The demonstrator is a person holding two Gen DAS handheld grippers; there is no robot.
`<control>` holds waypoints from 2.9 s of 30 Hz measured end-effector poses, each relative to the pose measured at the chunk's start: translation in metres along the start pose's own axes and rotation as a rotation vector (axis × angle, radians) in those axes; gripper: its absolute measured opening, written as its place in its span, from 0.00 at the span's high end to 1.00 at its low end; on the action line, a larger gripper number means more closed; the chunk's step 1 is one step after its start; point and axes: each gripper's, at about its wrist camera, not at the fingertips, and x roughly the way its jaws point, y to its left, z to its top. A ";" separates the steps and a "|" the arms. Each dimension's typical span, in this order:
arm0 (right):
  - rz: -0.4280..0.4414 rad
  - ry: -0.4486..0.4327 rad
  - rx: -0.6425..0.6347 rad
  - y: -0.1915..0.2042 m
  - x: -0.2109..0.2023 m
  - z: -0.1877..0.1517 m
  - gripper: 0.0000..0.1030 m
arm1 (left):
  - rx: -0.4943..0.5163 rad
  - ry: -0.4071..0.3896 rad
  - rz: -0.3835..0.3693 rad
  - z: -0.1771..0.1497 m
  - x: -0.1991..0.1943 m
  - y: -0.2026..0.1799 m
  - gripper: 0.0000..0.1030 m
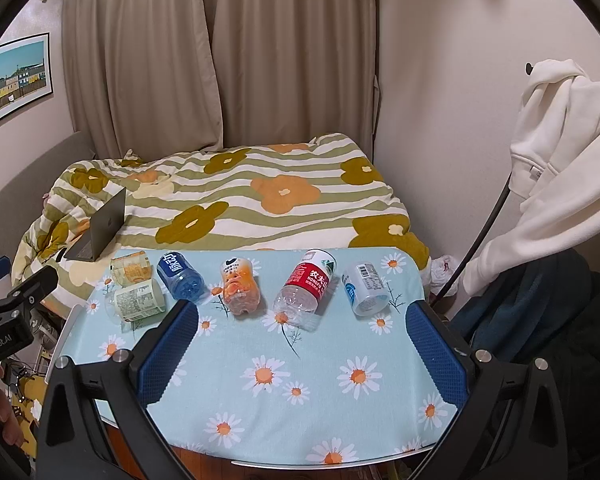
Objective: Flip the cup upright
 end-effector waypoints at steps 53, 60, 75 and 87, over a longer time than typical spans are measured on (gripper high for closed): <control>-0.050 0.312 0.094 0.040 0.141 -0.058 0.00 | 0.871 0.379 -0.360 -0.065 0.260 0.028 0.00; -0.055 0.350 0.110 0.040 0.154 -0.066 0.00 | 0.909 0.438 -0.362 -0.079 0.278 0.017 0.11; 0.002 0.349 0.117 0.028 0.147 -0.069 0.00 | 0.842 0.469 -0.291 -0.085 0.251 -0.001 0.33; 0.063 0.294 0.067 -0.021 0.108 -0.040 0.00 | 0.504 0.517 -0.246 -0.069 0.171 -0.061 0.32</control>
